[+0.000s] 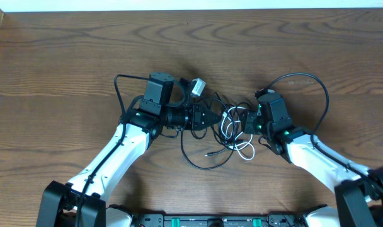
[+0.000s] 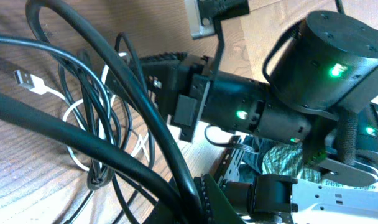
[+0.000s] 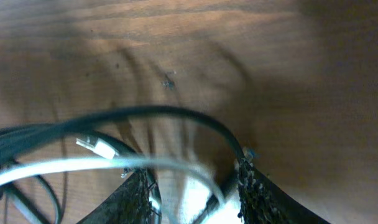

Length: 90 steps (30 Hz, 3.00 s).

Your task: Untangle cables

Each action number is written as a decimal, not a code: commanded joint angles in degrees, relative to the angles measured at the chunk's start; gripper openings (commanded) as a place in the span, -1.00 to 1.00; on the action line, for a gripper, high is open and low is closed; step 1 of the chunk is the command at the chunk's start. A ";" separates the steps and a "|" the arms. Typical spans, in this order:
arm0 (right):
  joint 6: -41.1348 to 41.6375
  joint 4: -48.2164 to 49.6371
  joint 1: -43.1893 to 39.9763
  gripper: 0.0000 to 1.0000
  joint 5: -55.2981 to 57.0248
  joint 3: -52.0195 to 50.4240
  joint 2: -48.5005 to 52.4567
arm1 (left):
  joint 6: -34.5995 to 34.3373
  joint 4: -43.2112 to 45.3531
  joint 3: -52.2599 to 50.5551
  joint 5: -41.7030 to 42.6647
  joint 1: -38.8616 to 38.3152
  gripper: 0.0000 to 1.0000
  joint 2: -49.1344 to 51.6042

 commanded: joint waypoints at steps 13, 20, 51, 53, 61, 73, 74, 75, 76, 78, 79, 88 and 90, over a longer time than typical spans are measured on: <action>-3.52 3.37 -2.12 -0.98 -2.78 0.66 0.48 | -0.04 -0.11 0.48 0.42 -0.17 -0.85 0.17; -4.46 -7.45 -8.39 -0.98 -14.32 0.66 -18.05 | -8.57 -5.29 0.48 -15.85 0.00 -0.85 0.17; 6.95 -46.60 -17.55 -0.98 26.36 0.66 -59.91 | -28.65 -24.79 0.48 -48.15 15.43 -0.85 0.28; 10.69 -48.83 -17.55 -0.98 30.12 0.66 -59.91 | -25.94 -24.83 0.48 -48.19 15.67 -0.85 0.28; 16.87 -50.82 -18.08 -0.98 34.36 0.66 -59.91 | -25.99 -25.88 0.48 -48.37 20.57 -0.85 0.28; 13.42 -48.04 -20.55 -0.93 14.12 0.52 -57.83 | -11.32 -17.38 0.48 -24.06 24.65 -0.85 0.28; 11.82 -47.01 -20.52 -0.81 10.10 0.52 -57.20 | -8.55 -16.46 0.48 -20.96 23.82 -0.85 0.28; 9.51 -45.88 -20.48 -0.67 5.40 0.52 -56.46 | -6.38 -16.00 0.48 -18.58 22.77 -0.85 0.28; 6.29 -44.52 -20.41 -0.57 -0.44 0.52 -55.41 | -4.70 -15.85 0.48 -17.11 21.38 -0.85 0.28; 0.09 -42.36 -20.26 -0.35 -10.73 0.52 -53.22 | -3.39 -15.89 0.48 -17.05 18.84 -0.84 0.28; -2.71 -41.53 -20.00 -0.24 -15.80 0.52 -51.76 | -2.84 -15.85 0.48 -17.07 17.49 -0.84 0.28; -5.01 -42.32 -15.52 0.04 -22.49 0.50 -34.10 | -3.93 -12.87 0.48 -22.14 9.73 -0.84 0.28; -5.01 -42.27 -13.86 0.01 -25.64 0.50 -29.88 | -4.37 -12.92 0.48 -22.69 9.55 -0.84 0.28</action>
